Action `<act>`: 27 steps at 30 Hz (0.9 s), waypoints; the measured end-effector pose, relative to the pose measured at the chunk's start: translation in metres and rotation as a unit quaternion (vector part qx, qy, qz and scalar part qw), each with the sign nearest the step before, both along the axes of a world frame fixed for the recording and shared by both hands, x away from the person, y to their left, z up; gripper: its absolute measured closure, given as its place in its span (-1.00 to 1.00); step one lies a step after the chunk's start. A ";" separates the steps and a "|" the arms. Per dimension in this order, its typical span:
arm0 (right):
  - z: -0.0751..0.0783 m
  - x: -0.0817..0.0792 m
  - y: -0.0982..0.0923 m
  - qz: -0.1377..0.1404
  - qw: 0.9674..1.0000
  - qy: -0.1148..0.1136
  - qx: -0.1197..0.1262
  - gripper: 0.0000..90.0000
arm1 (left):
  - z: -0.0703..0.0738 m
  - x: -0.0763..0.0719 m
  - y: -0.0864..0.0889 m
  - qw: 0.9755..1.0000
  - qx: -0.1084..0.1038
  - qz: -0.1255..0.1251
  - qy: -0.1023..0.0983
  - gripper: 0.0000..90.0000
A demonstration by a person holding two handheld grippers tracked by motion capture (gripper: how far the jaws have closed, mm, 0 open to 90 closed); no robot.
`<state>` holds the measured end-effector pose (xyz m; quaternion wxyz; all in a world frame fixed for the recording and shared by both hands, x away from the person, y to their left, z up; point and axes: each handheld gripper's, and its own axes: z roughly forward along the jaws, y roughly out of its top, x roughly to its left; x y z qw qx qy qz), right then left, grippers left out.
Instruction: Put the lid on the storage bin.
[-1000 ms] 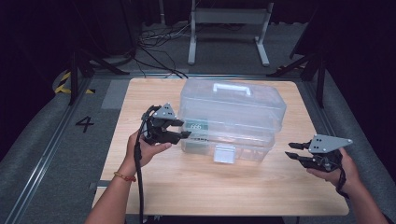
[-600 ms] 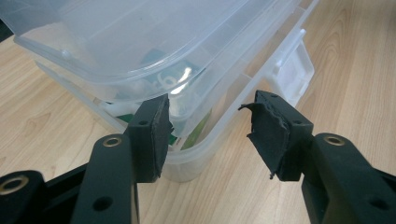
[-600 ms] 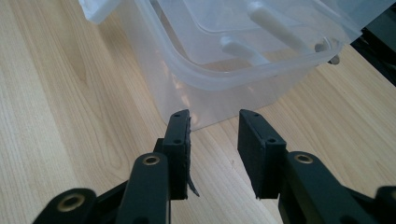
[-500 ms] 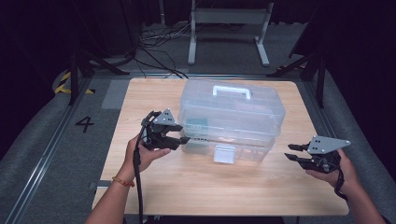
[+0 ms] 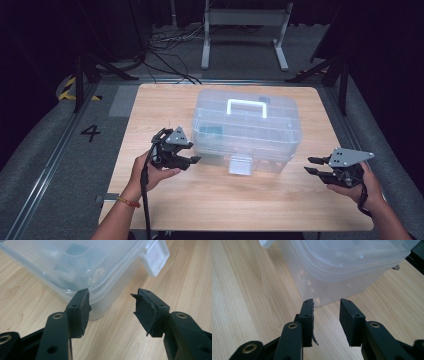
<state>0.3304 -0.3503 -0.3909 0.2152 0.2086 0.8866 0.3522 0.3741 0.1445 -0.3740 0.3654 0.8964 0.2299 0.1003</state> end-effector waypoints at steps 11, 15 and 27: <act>-0.003 0.002 0.001 -0.017 1.000 -0.004 -0.001 0.19 | -0.010 -0.007 0.009 0.999 0.015 0.038 -0.028 -0.36; -0.002 0.002 -0.004 -0.035 0.999 -0.010 0.002 0.04 | -0.013 -0.011 0.014 0.998 0.035 0.043 -0.032 -0.57; -0.013 -0.006 -0.018 -0.064 0.998 -0.006 -0.016 -0.27 | -0.030 -0.028 0.042 0.994 0.097 0.053 -0.020 -0.59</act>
